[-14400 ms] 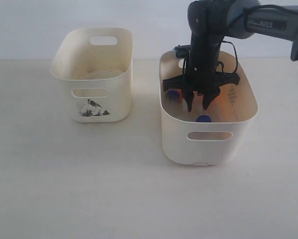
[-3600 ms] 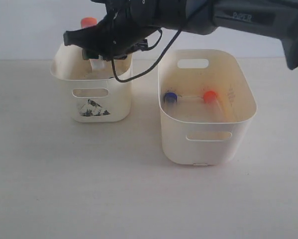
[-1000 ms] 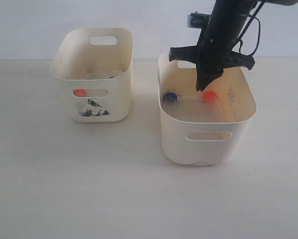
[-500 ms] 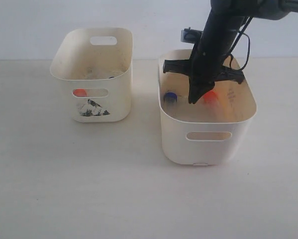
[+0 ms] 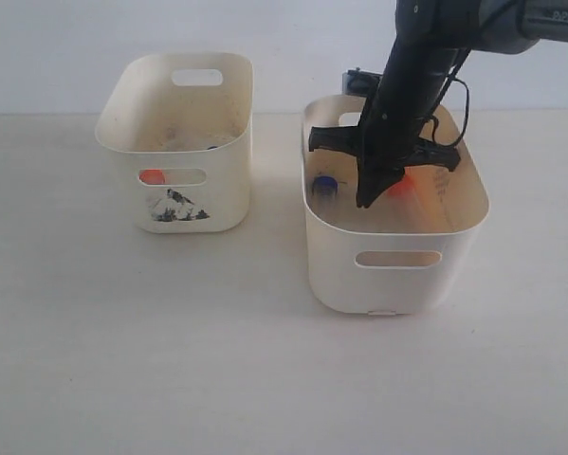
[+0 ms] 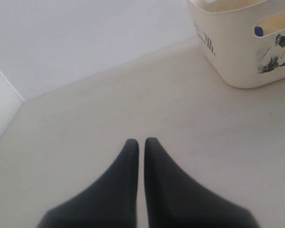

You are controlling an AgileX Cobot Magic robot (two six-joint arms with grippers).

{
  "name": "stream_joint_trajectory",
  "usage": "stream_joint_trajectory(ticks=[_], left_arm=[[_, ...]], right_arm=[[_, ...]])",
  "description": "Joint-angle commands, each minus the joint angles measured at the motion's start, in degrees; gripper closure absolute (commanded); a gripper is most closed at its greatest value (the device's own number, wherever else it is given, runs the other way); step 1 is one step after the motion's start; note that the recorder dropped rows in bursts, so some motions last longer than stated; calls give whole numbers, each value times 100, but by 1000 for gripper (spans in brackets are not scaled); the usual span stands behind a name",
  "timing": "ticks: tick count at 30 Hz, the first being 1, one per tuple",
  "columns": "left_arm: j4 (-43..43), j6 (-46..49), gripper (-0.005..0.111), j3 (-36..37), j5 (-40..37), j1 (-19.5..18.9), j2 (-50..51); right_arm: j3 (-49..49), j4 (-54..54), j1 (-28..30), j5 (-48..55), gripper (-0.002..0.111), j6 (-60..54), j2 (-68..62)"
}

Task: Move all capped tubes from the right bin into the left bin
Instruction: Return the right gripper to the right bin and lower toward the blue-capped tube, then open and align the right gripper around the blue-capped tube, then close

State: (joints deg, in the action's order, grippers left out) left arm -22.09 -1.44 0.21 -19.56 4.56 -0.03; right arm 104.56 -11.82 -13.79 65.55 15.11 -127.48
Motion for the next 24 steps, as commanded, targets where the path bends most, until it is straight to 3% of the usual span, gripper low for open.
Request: stream_joint_trajectory(ticks=[1, 24], left_arm=[[16, -54, 102, -21, 30, 30, 3], [16, -54, 102, -21, 30, 30, 3]], right_arm=[[9, -103, 2, -70, 107, -144, -101], [9, -427, 13, -512, 107, -523, -114]])
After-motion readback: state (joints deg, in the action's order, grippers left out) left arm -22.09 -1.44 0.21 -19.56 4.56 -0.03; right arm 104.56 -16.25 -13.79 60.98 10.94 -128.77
